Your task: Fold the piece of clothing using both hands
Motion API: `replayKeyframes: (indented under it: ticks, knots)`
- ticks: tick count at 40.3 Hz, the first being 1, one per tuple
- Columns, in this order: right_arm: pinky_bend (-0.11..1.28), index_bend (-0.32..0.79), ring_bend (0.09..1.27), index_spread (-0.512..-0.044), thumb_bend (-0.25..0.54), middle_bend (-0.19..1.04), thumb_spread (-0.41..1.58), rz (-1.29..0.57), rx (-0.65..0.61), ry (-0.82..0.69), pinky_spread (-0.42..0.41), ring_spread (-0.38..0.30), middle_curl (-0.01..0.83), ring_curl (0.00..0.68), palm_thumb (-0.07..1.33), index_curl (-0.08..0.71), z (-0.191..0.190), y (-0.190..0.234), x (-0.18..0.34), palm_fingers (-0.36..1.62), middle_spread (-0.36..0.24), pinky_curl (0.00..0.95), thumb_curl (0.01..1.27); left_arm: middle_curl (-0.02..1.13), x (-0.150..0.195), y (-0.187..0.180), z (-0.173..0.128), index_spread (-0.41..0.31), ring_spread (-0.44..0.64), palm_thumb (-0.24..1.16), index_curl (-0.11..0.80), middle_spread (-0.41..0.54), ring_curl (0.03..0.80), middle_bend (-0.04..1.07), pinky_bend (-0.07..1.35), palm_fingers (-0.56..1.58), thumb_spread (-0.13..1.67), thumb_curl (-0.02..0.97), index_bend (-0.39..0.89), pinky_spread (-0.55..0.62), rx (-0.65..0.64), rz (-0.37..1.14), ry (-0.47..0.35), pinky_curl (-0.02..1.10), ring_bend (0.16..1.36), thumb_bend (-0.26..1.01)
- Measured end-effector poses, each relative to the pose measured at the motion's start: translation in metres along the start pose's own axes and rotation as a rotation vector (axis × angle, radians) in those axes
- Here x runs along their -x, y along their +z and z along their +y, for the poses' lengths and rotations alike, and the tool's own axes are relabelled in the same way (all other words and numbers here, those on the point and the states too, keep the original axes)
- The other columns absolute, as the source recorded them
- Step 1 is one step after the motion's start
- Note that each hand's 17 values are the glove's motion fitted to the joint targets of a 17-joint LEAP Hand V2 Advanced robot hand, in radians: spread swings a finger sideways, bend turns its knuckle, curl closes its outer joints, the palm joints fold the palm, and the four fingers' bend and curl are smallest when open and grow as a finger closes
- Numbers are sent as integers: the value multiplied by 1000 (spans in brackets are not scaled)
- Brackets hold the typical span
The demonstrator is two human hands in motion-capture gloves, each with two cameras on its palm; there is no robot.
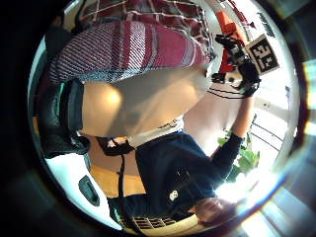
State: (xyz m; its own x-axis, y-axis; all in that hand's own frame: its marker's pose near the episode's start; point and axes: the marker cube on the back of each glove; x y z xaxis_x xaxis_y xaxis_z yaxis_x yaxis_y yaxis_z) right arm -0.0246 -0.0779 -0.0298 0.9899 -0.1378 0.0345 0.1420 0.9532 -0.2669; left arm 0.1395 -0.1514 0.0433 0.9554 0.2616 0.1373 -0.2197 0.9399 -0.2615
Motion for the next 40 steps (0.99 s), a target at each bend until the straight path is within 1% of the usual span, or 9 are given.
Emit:
replayKeyframes:
  ticks: [2,5,9,14,19,22,27,34,40]
  knots:
    - [629,112,499,-378,-28,182,1025,31,-51,39,203,8,372,328,665,190,-9,3,1,191,-112,355,385,451,1,-4,-1,-258,-335,676,381,-289,382,392,663,1217,1359,322,142,-402,0,-5,-7,407,533,195]
    - [647,111,519,-365,-30,183,1014,83,-21,114,200,9,372,334,660,191,-9,9,0,229,-111,362,383,459,3,-5,-2,-257,-338,677,382,-294,388,390,663,1215,1370,317,140,-403,-2,-11,-16,411,531,189]
    - [671,104,549,-349,-29,175,997,144,-165,144,166,-5,361,326,657,185,-24,15,3,325,-115,352,380,469,5,-4,-3,-257,-340,679,383,-300,395,388,663,1213,1380,312,141,-403,-7,-4,-22,414,528,182]
    - [625,228,568,-319,52,291,1000,153,-408,139,-15,-128,400,328,826,243,-41,4,-1,887,-166,335,425,480,8,5,7,-255,-342,690,384,-304,402,385,659,1209,1394,310,142,-404,19,1,-13,419,523,177]
    - [582,206,556,-298,70,310,911,135,-297,74,-166,-203,423,350,938,291,-21,7,4,1145,-192,335,475,489,11,41,21,-254,-344,693,385,-306,409,379,658,1209,1406,305,142,-399,126,27,30,424,520,170]
    - [577,202,572,-290,65,306,810,135,-200,34,-228,-229,437,379,984,329,-18,25,-2,1199,-210,352,515,499,11,62,40,-253,-340,714,385,-302,417,387,651,1206,1457,315,137,-390,172,46,64,428,532,190]
    - [578,169,579,-285,47,290,739,167,-155,-66,-289,-248,449,405,1024,354,-12,52,-5,1216,-217,361,553,514,7,79,83,-248,-342,701,385,-302,433,392,667,1214,1525,325,134,-379,186,104,148,442,571,199]
    - [573,160,583,-281,5,287,668,189,-51,-170,-329,-263,465,421,1042,372,53,21,21,1241,-233,365,595,538,7,57,137,-248,-348,667,387,-305,457,407,712,1220,1585,334,134,-378,169,149,243,470,619,201]
    - [568,154,578,-279,-20,290,623,136,43,-195,-346,-270,475,428,1045,381,50,-17,18,1243,-246,367,624,564,27,22,113,-248,-355,638,386,-319,471,444,746,1237,1587,345,133,-381,107,161,199,490,654,197]
